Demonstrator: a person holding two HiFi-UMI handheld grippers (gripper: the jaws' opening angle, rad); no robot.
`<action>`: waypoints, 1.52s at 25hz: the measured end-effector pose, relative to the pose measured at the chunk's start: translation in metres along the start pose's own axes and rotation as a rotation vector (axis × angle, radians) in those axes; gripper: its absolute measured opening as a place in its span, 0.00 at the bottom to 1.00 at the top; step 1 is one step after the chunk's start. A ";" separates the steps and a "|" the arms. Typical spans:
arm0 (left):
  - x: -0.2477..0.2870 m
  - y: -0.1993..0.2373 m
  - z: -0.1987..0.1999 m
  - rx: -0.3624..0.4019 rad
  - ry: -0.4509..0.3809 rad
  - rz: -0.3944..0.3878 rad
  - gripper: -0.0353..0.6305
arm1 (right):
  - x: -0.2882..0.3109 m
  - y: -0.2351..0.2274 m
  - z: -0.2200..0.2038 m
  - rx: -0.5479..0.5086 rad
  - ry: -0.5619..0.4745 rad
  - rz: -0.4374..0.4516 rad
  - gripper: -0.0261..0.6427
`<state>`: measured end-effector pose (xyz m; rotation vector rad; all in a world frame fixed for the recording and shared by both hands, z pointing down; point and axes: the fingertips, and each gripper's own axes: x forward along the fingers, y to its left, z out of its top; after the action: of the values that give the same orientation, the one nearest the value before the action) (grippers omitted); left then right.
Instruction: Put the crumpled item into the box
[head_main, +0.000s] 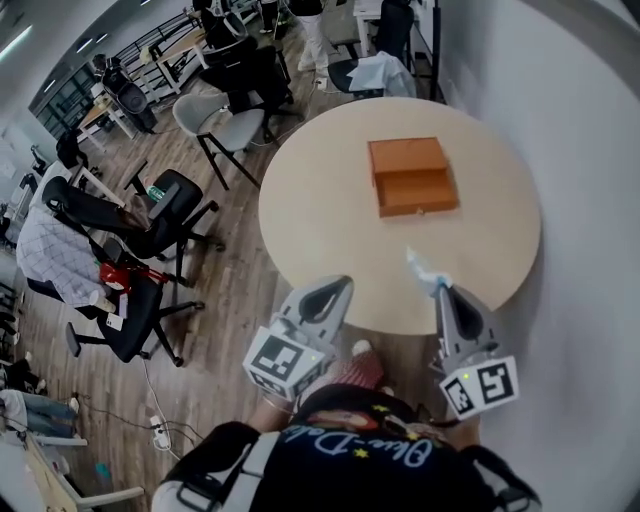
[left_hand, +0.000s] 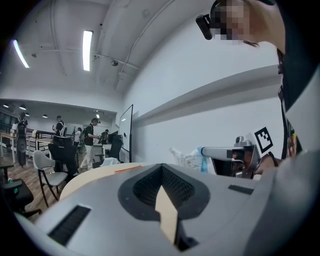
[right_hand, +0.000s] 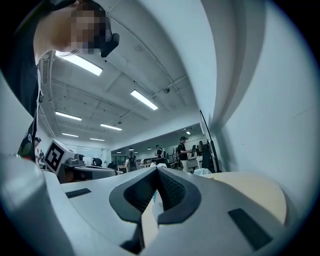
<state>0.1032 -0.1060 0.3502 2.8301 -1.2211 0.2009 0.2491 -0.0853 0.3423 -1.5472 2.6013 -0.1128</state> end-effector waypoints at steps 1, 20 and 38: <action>0.003 0.004 -0.001 0.000 -0.001 0.001 0.04 | 0.004 -0.001 0.000 -0.002 -0.002 0.002 0.04; 0.118 0.045 0.020 0.001 -0.068 -0.099 0.04 | 0.073 -0.086 0.024 -0.148 0.029 -0.085 0.04; 0.158 0.133 -0.032 -0.094 0.021 -0.034 0.04 | 0.196 -0.146 -0.042 -0.048 0.196 -0.088 0.04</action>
<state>0.1106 -0.3080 0.4034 2.7594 -1.1455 0.1665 0.2779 -0.3272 0.3904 -1.7498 2.6997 -0.2215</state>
